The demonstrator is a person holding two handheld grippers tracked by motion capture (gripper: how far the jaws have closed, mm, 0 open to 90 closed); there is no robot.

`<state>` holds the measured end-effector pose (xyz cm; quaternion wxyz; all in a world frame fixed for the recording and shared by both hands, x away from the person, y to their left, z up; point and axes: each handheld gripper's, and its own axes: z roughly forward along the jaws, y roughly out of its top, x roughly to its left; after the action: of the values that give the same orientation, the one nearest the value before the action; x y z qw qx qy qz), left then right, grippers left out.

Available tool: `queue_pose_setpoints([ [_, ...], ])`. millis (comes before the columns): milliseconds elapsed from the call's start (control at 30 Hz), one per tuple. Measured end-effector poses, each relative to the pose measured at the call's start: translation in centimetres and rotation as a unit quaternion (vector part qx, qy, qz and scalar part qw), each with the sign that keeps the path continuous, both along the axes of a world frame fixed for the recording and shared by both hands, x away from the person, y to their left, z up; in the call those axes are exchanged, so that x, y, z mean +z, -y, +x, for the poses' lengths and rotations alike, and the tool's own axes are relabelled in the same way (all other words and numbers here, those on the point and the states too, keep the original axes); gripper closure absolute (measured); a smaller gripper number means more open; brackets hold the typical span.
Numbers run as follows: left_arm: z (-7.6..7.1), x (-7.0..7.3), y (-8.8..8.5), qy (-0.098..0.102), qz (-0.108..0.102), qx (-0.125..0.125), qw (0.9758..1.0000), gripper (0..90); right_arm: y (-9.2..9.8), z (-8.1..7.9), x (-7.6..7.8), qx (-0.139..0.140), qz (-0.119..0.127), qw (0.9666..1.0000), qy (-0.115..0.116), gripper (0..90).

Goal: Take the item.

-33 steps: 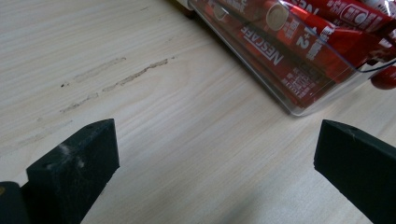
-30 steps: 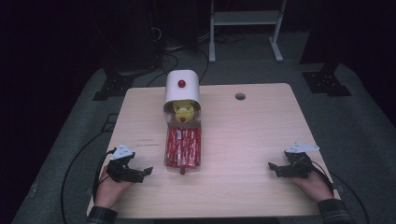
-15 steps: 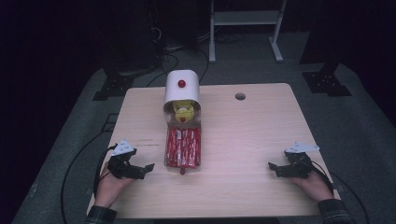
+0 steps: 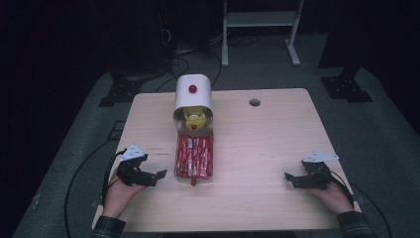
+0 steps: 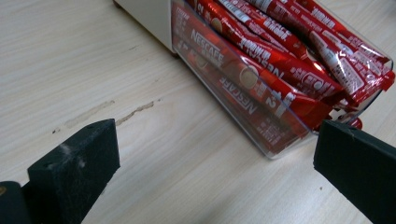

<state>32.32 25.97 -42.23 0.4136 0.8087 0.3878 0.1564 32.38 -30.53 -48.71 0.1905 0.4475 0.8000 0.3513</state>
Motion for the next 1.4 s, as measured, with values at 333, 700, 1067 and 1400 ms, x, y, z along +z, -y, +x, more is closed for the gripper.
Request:
queue_pose_setpoints([
  [333, 0.5, 0.6, 0.9, 0.007, -0.004, -0.007, 1.0000, 0.0, 0.0, 0.0, 0.0, 0.000, 0.000, 1.0000, 0.000, 11.4],
  [700, 1.2, 1.5, 2.0, 0.017, -0.013, -0.016, 0.9997, 2.2, 0.0, 0.0, 0.0, 0.000, 0.000, 1.0000, 0.000, 11.4],
  [1067, 1.6, 1.8, 3.2, 0.022, -0.017, -0.027, 0.9993, 4.3, 0.0, 0.0, 0.0, 0.000, 0.000, 1.0000, 0.000, 11.4],
  [1400, 2.0, 2.5, 4.1, 0.026, -0.019, -0.034, 0.9989, 7.7, 0.0, 0.0, 0.0, 0.000, 0.000, 1.0000, 0.000, 11.4],
])
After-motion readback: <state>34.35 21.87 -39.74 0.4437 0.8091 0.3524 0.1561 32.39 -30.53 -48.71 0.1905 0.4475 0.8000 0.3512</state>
